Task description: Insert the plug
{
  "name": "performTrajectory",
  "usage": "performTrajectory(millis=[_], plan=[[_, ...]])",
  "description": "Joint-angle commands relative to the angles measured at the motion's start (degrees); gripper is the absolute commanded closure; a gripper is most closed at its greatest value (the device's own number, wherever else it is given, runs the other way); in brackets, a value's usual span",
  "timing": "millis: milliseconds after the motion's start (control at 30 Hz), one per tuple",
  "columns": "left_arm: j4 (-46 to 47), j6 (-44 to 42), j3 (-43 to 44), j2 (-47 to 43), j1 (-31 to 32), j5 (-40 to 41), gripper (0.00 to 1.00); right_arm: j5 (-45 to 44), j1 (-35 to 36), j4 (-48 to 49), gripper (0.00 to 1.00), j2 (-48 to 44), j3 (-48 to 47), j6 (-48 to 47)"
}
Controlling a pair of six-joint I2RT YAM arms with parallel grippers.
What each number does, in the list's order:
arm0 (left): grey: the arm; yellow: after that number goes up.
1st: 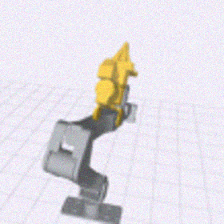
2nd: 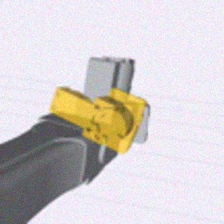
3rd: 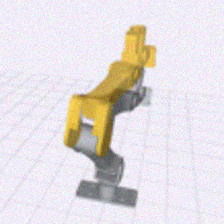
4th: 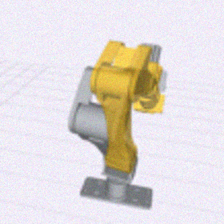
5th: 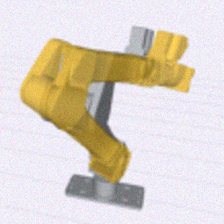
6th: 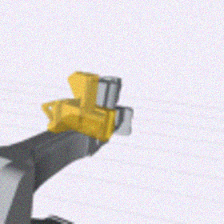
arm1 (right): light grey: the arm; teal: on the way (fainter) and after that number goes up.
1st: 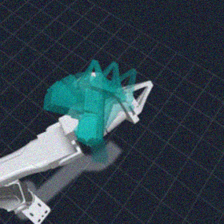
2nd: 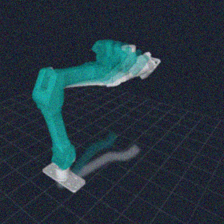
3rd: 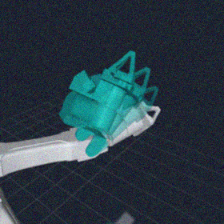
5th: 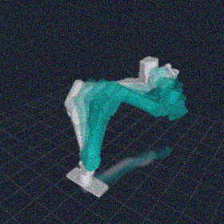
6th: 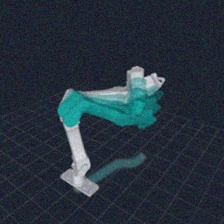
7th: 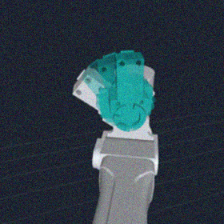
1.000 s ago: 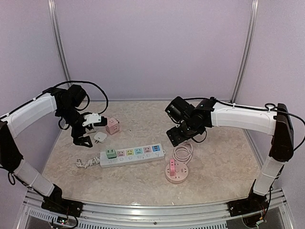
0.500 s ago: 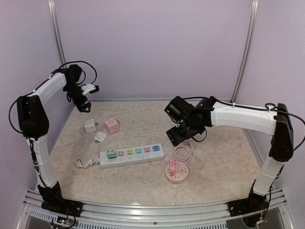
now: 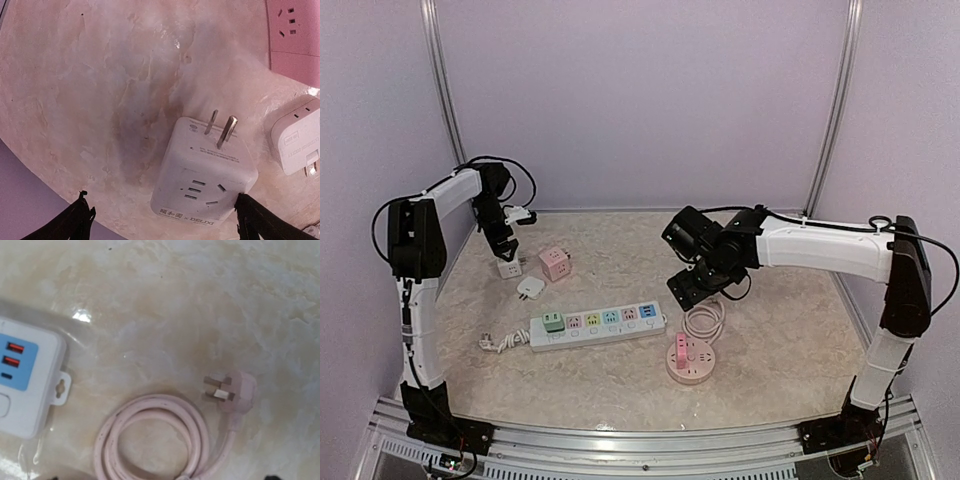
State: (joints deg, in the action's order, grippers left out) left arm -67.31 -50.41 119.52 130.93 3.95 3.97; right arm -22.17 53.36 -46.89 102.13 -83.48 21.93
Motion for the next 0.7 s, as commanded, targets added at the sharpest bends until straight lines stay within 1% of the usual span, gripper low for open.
performTrajectory(millis=[0,133,200,267,333,400,533,600,667], plan=[[-2.12,-3.21,-0.96,3.44,0.74,-0.88,0.05,-0.11,0.73,-0.67,0.12,0.88,-0.04,-0.14],[-0.91,-7.14,-5.85,1.12,1.13,-3.13,0.08,0.08,0.72,-0.51,0.12,0.95,0.07,-0.04],[-1.04,-8.26,-7.08,0.08,1.15,-3.60,0.08,0.31,0.73,-0.40,0.12,1.05,0.14,-0.09],[-1.29,-8.99,-7.63,-0.61,1.11,-5.96,0.09,0.52,0.77,-0.31,0.12,1.14,0.10,-0.05],[0.10,-8.68,-8.22,-1.09,1.11,-5.72,0.13,0.57,0.71,-0.37,0.12,1.23,0.18,0.03],[2.03,-7.64,-8.39,-1.20,1.07,-4.86,0.22,0.56,0.83,-0.35,0.12,1.15,0.33,0.16],[2.23,-6.78,-8.30,-1.02,1.06,-5.48,0.40,0.51,0.84,-0.23,0.12,0.85,0.66,0.37],[2.58,-5.91,-8.30,-1.31,1.06,-6.22,0.55,0.49,0.79,-0.06,0.12,0.67,0.85,0.43],[2.75,-4.01,-8.24,-2.09,1.06,-6.76,0.75,0.56,0.86,-0.14,0.12,0.54,0.72,0.48]])
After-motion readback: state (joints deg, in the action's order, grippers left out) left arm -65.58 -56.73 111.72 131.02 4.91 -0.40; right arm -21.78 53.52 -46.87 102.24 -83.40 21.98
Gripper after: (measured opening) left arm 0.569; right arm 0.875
